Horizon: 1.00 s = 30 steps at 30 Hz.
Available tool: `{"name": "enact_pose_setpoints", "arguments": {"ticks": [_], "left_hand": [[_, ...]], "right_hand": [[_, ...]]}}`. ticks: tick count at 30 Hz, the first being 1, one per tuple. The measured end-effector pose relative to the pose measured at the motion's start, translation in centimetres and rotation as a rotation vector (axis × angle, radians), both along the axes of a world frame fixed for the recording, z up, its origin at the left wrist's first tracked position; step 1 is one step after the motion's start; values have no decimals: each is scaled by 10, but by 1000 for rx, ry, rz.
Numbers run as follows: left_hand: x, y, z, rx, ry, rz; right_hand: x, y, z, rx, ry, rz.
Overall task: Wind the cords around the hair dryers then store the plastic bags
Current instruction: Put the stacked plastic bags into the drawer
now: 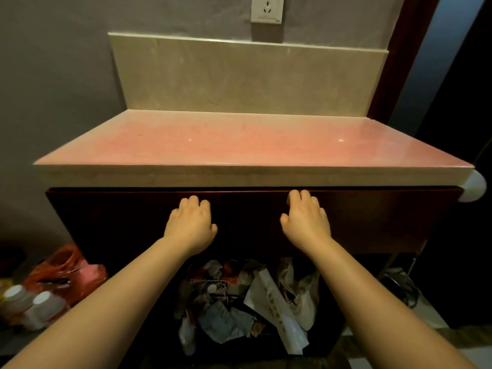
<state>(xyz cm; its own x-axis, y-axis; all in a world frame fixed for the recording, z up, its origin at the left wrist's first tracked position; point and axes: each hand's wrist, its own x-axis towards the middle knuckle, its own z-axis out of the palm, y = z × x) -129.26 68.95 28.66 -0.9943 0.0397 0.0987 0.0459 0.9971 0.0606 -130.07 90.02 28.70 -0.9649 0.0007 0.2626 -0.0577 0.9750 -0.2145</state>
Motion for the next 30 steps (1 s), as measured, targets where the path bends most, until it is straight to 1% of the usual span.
{"name": "enact_pose_setpoints", "arguments": {"ticks": [9,13,17,22,23,25,30], "left_hand": [[-16,3,2,-33,-62,31],[-18,9,1,-68,-60,71],[-20,14,6,-33,-107,116],[-29,11,34,-53,40,90],[-30,11,37,-40,37,89],[-33,12,43,-4,26,72],[-31,27,64,95,45,-67]], "right_hand": [[-17,0,-7,22,-9,6],[-19,3,-12,26,52,14],[-20,6,-11,45,92,40],[-26,19,7,32,137,64],[-27,23,11,22,144,72],[-30,31,21,-1,109,91],[-34,49,43,-1,-59,220]]}}
